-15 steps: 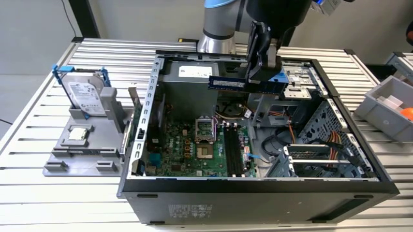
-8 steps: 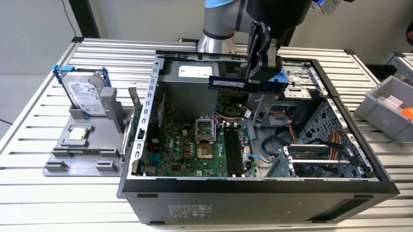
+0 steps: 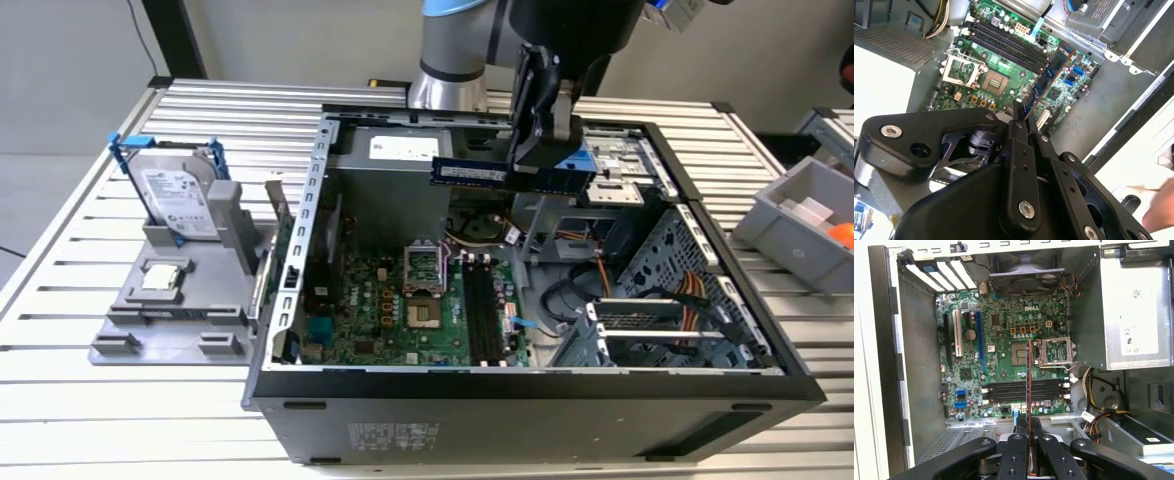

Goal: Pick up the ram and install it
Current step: 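Pick up the ram and move it above insertion slot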

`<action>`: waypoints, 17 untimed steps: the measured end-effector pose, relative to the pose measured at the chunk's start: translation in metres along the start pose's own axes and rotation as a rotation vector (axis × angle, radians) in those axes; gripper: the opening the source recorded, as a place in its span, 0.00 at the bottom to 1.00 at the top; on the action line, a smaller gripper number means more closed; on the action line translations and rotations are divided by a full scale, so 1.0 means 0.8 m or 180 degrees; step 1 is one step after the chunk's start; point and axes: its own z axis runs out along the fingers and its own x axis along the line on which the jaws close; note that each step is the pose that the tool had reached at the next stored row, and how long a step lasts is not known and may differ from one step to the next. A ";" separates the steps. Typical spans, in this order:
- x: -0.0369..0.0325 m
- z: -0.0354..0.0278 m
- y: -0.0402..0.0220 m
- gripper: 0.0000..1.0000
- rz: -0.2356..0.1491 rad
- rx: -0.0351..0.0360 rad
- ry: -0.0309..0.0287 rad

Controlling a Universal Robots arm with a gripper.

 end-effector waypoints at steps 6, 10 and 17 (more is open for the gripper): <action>-0.0027 0.0010 -0.0022 0.00 0.0106 -0.0003 -0.0002; -0.0106 0.0017 -0.0030 0.00 0.0107 -0.0003 -0.0002; -0.0139 0.0019 -0.0037 0.00 0.0109 -0.0003 -0.0003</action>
